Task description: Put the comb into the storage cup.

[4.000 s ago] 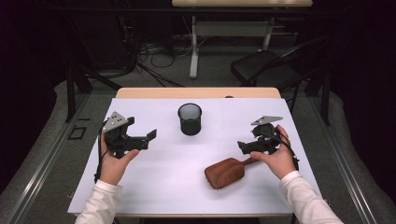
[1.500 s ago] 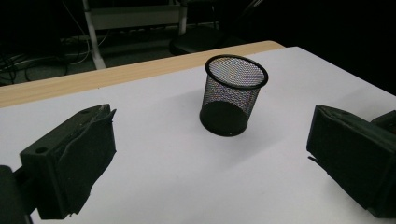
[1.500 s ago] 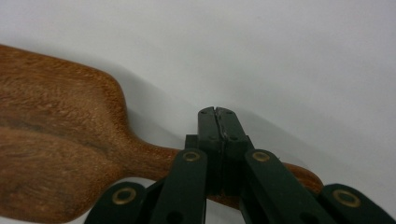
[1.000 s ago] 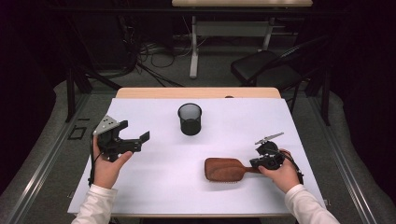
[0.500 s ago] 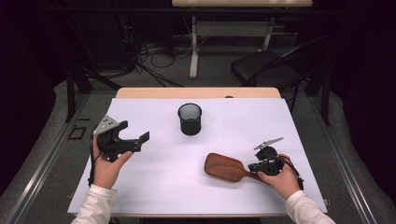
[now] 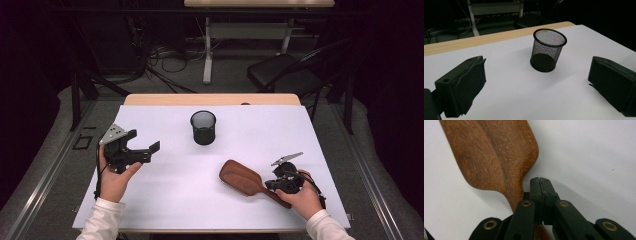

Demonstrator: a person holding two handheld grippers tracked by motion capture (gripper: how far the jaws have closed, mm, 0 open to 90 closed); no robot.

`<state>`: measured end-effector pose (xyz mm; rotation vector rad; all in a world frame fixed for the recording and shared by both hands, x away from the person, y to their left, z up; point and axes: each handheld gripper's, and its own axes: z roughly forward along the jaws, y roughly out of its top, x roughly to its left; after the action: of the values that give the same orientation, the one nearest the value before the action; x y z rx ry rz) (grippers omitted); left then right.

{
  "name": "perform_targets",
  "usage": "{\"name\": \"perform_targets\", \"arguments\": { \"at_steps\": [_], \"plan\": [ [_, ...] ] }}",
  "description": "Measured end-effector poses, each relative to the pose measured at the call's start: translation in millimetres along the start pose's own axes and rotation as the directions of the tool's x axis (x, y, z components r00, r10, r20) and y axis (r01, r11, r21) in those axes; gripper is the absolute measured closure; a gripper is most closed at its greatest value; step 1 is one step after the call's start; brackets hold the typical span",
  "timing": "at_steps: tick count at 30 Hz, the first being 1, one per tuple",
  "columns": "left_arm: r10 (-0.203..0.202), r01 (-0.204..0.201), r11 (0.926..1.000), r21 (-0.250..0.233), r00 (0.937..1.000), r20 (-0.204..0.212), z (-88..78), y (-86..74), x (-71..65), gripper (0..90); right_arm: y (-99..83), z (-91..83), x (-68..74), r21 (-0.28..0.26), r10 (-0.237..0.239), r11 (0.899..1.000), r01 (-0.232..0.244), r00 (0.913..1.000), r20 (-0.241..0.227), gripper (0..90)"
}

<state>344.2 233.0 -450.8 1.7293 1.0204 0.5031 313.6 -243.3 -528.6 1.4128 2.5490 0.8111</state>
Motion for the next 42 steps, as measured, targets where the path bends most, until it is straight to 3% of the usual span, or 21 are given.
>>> {"name": "perform_targets", "arguments": {
  "at_steps": [23,42],
  "plan": [
    [-0.004,0.004,1.0000,-0.001,1.0000,-0.003,-0.3,-0.8,0.9,1.1,-16.6,-0.2,12.1,-0.002,-0.007,1.000,0.007,0.9997,-0.024,88.7],
    [-0.005,0.005,1.0000,0.000,1.0000,-0.005,-0.1,-1.3,0.8,1.1,-17.6,-2.2,17.0,-0.003,-0.008,1.000,0.008,0.9998,-0.020,86.7]
  ]
}}
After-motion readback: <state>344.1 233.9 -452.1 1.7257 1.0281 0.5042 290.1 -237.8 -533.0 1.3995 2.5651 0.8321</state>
